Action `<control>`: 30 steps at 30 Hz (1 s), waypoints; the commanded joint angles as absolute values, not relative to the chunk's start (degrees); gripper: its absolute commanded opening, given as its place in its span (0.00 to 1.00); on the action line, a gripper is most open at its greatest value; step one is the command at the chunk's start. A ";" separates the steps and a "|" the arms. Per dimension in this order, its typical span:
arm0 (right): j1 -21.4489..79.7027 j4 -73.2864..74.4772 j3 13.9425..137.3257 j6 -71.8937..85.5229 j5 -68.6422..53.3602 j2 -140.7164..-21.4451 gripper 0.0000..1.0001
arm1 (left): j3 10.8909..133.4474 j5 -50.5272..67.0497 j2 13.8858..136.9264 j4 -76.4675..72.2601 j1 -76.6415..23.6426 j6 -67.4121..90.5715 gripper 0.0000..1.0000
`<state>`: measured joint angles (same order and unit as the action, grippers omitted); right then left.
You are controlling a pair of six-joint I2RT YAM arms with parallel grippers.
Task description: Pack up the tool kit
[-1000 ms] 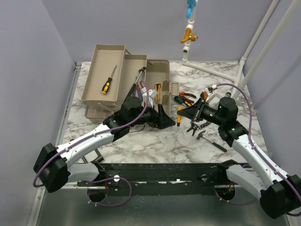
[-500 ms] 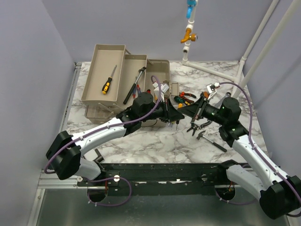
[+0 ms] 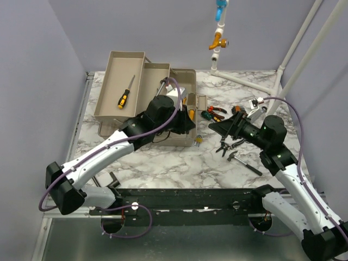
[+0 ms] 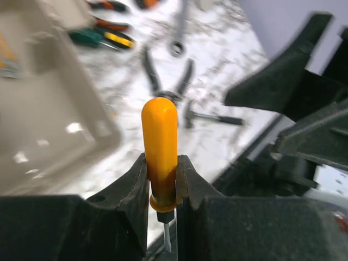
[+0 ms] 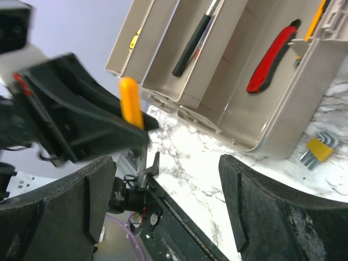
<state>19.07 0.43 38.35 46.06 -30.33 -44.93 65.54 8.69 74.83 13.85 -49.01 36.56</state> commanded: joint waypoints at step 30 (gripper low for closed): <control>19.32 34.54 46.23 40.36 18.83 -64.19 0.80 | 113.96 -36.00 106.30 57.24 -15.82 -0.43 0.33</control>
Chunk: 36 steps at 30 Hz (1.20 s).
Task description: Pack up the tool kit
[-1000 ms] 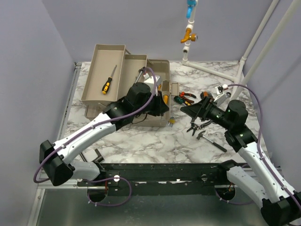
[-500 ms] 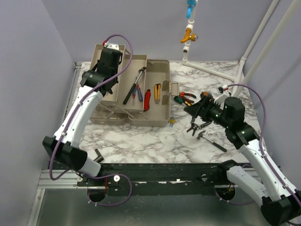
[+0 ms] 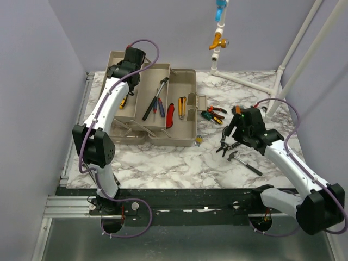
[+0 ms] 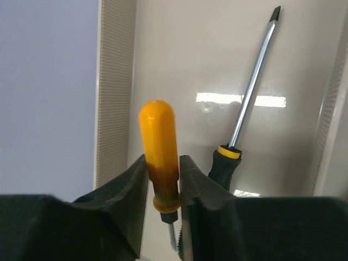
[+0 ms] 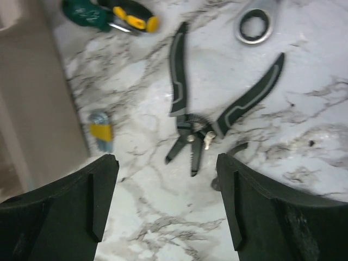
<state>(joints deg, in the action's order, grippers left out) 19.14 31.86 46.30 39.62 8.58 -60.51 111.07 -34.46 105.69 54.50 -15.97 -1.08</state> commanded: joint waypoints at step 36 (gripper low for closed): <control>19.34 19.38 74.18 16.51 14.34 -110.59 0.49 | 84.79 13.85 63.67 40.48 -16.70 18.00 0.99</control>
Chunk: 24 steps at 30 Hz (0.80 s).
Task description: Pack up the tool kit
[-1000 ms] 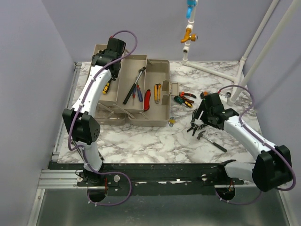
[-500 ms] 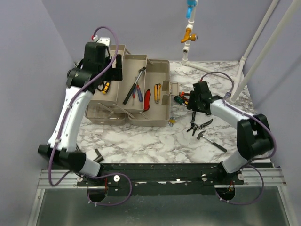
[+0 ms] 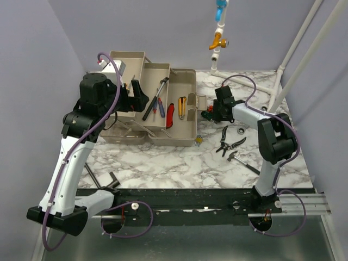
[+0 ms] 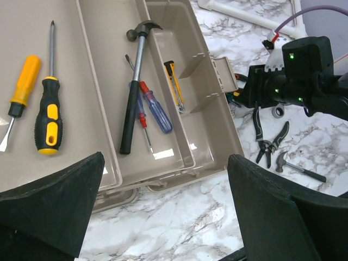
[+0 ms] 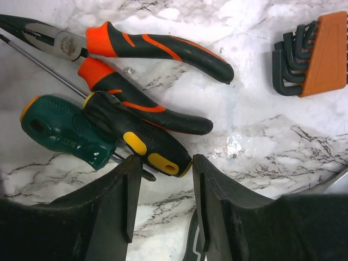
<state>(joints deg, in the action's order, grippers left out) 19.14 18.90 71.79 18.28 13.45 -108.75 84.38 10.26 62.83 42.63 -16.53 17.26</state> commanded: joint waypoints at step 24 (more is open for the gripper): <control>19.32 23.15 71.34 18.27 3.92 -108.37 0.29 | 83.02 19.10 63.40 39.57 -17.23 18.28 0.99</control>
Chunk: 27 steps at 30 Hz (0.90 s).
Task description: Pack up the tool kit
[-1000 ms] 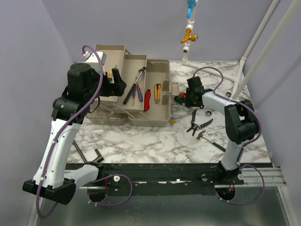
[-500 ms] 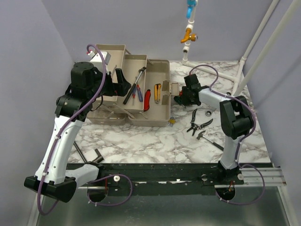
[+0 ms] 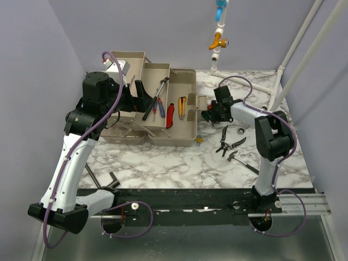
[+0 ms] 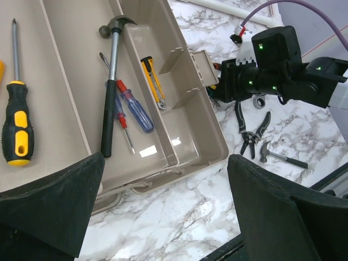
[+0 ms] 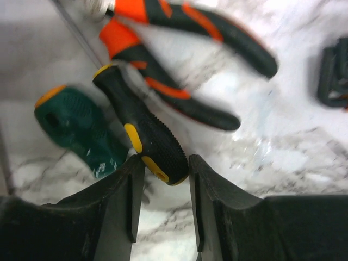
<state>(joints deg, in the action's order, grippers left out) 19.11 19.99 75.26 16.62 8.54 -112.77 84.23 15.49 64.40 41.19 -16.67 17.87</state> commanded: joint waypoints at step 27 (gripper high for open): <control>19.33 21.18 54.39 22.50 -4.88 -95.51 0.32 | 73.02 24.68 59.07 35.06 -17.75 21.56 0.99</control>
<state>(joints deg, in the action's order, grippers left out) 19.14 20.95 55.16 21.63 -3.44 -94.21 75.02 22.81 61.08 37.34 -17.39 20.73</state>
